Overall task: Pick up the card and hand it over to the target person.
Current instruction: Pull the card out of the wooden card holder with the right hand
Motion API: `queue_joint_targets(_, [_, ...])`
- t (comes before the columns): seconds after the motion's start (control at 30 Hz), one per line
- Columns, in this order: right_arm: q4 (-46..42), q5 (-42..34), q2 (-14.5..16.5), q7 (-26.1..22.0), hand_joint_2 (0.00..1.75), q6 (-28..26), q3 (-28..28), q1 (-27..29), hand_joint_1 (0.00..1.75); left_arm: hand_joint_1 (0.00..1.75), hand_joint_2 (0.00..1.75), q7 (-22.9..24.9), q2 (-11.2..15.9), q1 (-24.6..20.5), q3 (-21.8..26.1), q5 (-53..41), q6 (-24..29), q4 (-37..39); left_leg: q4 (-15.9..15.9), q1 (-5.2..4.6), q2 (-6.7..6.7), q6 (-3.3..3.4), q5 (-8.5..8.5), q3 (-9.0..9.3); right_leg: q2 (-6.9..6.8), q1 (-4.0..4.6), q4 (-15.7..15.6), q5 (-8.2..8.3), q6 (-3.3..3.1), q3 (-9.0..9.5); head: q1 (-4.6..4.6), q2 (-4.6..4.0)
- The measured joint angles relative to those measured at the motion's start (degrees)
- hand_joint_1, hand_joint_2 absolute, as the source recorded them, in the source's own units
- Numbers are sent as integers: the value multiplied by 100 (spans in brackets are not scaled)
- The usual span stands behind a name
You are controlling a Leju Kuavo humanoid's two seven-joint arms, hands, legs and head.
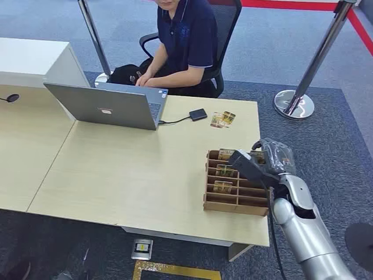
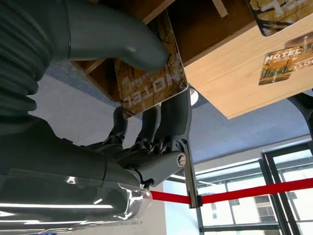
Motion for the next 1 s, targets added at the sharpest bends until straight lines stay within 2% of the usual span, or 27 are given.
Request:
queue_joint_targets(0.13, [2,0,2,0,175,7,0,-2,126,0,0,1,0,0,1,0,1,0,-1,1,-1,0,-1,2,0,1,-2,0,0,3,0,0])
queue_joint_targets(0.6, [-4,1,5,1,175,3,2,4,124,0,0,3,0,0,0,-2,1,0,-1,1,0,0,-2,3,2,0,-1,-1,1,3,0,0])
queue_joint_targets(1.0, [-485,61,-46,8,175,60,-12,84,127,0,0,-4,-3,0,12,-18,6,1,1,0,2,0,-3,1,3,0,2,-2,0,0,0,0])
